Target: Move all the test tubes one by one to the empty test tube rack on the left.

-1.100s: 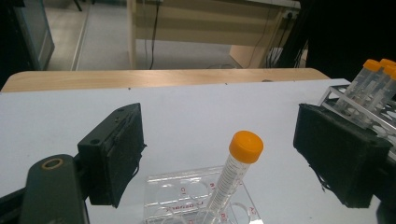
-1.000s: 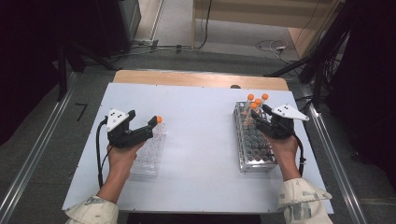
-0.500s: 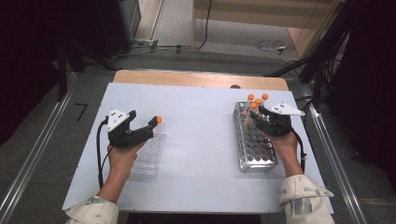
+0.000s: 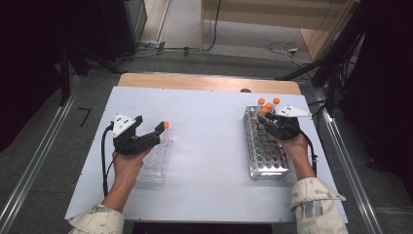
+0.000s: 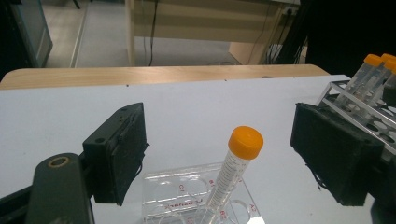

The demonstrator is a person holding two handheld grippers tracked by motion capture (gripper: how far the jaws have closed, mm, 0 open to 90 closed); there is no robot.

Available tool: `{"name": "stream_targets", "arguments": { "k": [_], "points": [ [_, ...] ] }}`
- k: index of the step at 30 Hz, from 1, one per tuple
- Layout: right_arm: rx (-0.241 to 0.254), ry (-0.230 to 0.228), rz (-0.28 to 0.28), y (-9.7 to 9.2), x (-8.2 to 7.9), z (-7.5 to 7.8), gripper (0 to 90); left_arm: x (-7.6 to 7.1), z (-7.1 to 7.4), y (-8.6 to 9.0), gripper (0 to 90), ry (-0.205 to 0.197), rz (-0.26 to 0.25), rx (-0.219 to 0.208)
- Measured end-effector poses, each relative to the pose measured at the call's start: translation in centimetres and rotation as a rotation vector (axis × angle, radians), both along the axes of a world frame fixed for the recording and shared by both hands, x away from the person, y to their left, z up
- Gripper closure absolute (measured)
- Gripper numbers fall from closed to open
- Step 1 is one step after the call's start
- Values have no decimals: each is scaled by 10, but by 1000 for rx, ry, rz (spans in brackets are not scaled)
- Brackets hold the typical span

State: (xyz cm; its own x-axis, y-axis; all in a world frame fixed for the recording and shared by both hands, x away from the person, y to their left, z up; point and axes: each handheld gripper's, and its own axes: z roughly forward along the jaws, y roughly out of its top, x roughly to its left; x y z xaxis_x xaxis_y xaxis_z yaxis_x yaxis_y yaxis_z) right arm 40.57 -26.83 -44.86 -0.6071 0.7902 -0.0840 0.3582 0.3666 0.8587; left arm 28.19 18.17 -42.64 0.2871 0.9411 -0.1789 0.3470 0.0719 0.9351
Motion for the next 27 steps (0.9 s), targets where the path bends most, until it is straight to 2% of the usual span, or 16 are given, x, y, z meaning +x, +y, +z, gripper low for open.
{"name": "stream_targets", "arguments": {
  "k": [5, 10, 16, 27],
  "points": [
    [6, 12, 15, 0, 3, -4, 637, 0, 0, 0, 188, 2, -2, 2],
    [15, 6, 42, -2, 4, -5, 696, 0, -1, -2, 191, 4, -3, 3],
    [20, 8, 44, -2, 3, -5, 708, 0, 0, -1, 193, 0, -7, 3],
    [58, -39, 38, -3, -1, 3, 711, 0, 0, -1, 197, -1, -8, 2]
  ]
}}
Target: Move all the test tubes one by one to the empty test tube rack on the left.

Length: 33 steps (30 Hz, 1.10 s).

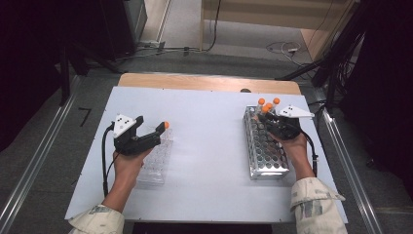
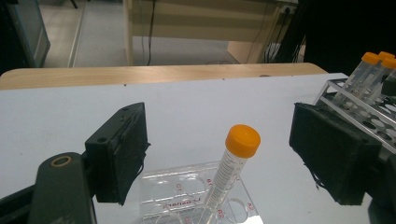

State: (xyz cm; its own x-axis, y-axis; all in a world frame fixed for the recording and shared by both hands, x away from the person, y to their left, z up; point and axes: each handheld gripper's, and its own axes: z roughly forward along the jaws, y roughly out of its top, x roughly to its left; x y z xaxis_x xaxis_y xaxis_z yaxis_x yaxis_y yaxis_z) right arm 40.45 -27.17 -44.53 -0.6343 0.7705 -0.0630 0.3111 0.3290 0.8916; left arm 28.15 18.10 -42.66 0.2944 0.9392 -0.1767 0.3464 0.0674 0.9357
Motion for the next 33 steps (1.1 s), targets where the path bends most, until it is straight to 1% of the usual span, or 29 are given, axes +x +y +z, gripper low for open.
{"name": "stream_targets", "arguments": {
  "k": [5, 8, 10, 17, 23, 25, 27, 29, 31, 33],
  "points": [
    [28, -34, -7, -2, -4, 9, 712, 0, 0, 0, 198, 0, -2, 0],
    [40, -41, -14, -3, -6, 14, 713, 0, 0, 0, 198, 0, -1, -1],
    [50, -53, -14, -3, -8, 17, 713, 0, 1, 0, 198, 1, -2, 0],
    [67, -82, -17, -5, -13, 27, 715, 0, 1, 1, 199, -2, -1, -5],
    [89, -93, -12, -5, -17, 35, 716, -1, 1, 1, 199, -3, 0, -5],
    [93, -89, -6, -4, -19, 38, 715, -1, 2, 1, 199, -5, 1, -7],
    [101, -76, 0, -2, -22, 41, 715, -1, 2, 1, 199, -7, -2, -6],
    [105, -67, 15, 2, -26, 44, 715, -2, 3, 1, 199, -8, -5, -9],
    [106, -46, 32, 7, -30, 46, 715, -2, 3, 1, 198, -11, -10, -7],
    [105, -46, 55, 14, -34, 48, 715, -2, 4, 0, 196, -15, -11, -9]
  ]
}}
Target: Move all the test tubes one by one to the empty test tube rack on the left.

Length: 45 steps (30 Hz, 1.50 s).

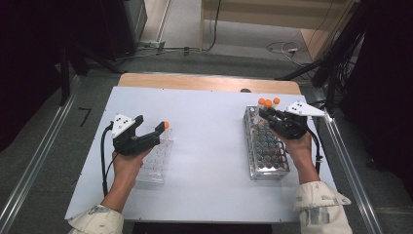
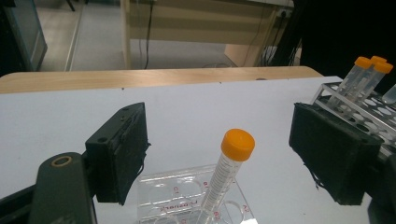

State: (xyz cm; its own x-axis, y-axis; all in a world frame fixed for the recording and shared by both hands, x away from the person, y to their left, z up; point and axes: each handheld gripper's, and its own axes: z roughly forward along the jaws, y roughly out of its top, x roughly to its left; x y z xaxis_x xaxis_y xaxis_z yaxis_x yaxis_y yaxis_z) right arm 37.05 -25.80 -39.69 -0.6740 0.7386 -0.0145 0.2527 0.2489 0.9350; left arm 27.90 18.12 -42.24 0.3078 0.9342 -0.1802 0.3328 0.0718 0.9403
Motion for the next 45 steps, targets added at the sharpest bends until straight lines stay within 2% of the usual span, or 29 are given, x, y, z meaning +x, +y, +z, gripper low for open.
{"name": "stream_targets", "arguments": {
  "k": [10, 15, 23, 33, 40, 45],
  "points": [
    [11, -11, 147, 41, -23, 10, 715, -2, 4, -3, 148, -4, -24, 7],
    [-11, 0, 216, 61, -33, 7, 715, -3, 5, -8, 95, -2, -45, 19],
    [-41, 30, 304, 88, -44, 0, 714, -7, 8, -20, 106, -11, -91, 27],
    [-72, 77, 361, 109, -50, -13, 714, -13, 10, -35, 126, -17, -163, 31],
    [-90, 87, 393, 123, -56, -18, 714, -19, 13, -49, 139, -23, -230, 20],
    [-105, 94, 414, 132, -58, -23, 714, -23, 13, -61, 145, -22, -283, 36]
  ]
}}
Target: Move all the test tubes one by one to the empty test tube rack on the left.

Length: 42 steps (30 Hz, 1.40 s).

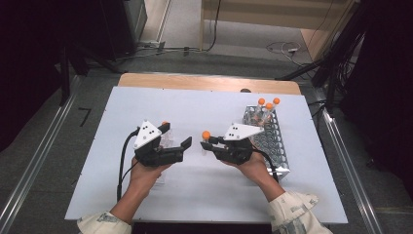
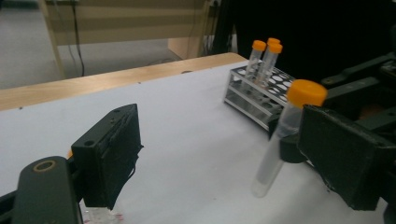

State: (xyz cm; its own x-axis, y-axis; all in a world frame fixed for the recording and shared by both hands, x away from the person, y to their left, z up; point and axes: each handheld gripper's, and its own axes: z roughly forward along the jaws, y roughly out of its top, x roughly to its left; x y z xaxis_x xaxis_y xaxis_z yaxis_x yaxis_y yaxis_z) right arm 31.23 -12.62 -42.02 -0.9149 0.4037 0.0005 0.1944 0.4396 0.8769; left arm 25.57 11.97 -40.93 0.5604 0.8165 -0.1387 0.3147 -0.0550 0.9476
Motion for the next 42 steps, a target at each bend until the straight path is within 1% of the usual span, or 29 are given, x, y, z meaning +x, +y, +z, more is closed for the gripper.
{"name": "stream_targets", "arguments": {
  "k": [4, 10, 13, 16, 19, 23, 28, 29, 33, 39, 42],
  "points": [
    [-9, 9, 9, 4, -2, -3, 713, -2, -1, -7, 153, 0, -26, 6],
    [-7, 13, 38, 13, -6, -5, 713, -5, -3, -17, 218, -4, -70, 3],
    [-10, 18, 54, 18, -9, -7, 713, -7, -4, -19, 273, -14, -80, -2],
    [-6, 27, 68, 21, -11, -8, 713, -7, -5, -19, 366, -16, -101, -20],
    [-1, 26, 75, 23, -12, -8, 712, -8, -6, -21, 442, -16, -116, -15],
    [0, 27, 77, 24, -13, -8, 711, -8, -8, -22, 507, -11, -135, -5],
    [0, 35, 76, 24, -13, -8, 711, -8, -9, -24, 556, -7, -142, -1],
    [1, 37, 77, 24, -13, -8, 710, -8, -10, -24, 568, -7, -141, 6],
    [2, 39, 79, 24, -13, -8, 708, -7, -11, -24, 624, -2, -141, 9],
    [1, 37, 85, 24, -13, -9, 701, -8, -11, -23, 679, -9, -138, 9],
    [3, 38, 86, 25, -13, -9, 698, -8, -10, -23, 687, -7, -140, 7]
  ]
}}
